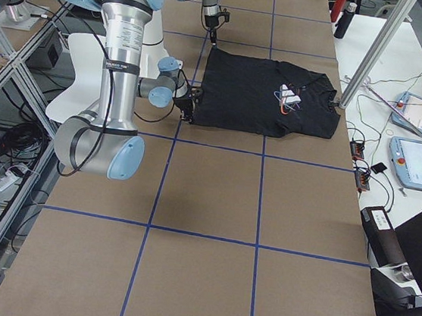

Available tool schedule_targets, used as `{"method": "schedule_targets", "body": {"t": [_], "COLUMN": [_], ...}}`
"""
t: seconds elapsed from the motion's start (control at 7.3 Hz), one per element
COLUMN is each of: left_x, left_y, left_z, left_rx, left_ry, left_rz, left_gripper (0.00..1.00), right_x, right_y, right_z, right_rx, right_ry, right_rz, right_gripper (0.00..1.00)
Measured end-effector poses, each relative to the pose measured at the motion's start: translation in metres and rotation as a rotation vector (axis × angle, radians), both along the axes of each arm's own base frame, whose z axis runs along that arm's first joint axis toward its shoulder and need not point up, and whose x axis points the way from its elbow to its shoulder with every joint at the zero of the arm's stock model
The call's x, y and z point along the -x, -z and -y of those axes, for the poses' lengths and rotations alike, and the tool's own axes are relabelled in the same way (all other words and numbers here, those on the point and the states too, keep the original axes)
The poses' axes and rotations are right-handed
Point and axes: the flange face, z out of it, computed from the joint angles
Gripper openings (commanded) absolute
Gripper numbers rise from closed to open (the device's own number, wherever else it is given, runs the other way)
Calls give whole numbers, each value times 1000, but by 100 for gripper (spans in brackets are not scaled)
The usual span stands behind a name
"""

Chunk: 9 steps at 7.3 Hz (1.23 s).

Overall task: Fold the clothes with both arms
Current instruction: 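Grasp the hem corners with both grippers, then lift the hem with both grippers and pull it toward the collar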

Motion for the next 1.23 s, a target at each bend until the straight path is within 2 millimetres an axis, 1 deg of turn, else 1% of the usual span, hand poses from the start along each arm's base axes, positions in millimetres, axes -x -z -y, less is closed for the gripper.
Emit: {"method": "schedule_targets", "body": {"t": [0.27,0.41,0.55,0.69,0.82,0.96,1.1,1.23], "left_x": [0,1,5,18,41,70,93,105], "left_y": [0,-1,2,10,18,28,40,53], "left_z": [0,1,1,-2,-10,-21,-36,-55], "left_rx": [1,1,-2,-6,-6,-2,4,13], "left_ry": [0,1,0,-7,-21,-41,-77,-132], "left_rz": [1,1,-4,-18,-32,-46,-63,-86], "left_gripper": [0,0,0,0,0,0,0,0], "right_x": [0,-1,-5,-16,-34,-59,-83,-102], "right_y": [0,3,11,26,47,71,94,116], "right_z": [1,2,6,8,3,-13,-40,-69], "right_rx": [-6,-17,-25,-21,3,39,69,85], "right_ry": [-6,-17,-29,-33,-9,52,139,231], "right_rz": [-1,2,16,34,52,80,114,151], "right_gripper": [0,0,0,0,0,0,0,0]}}
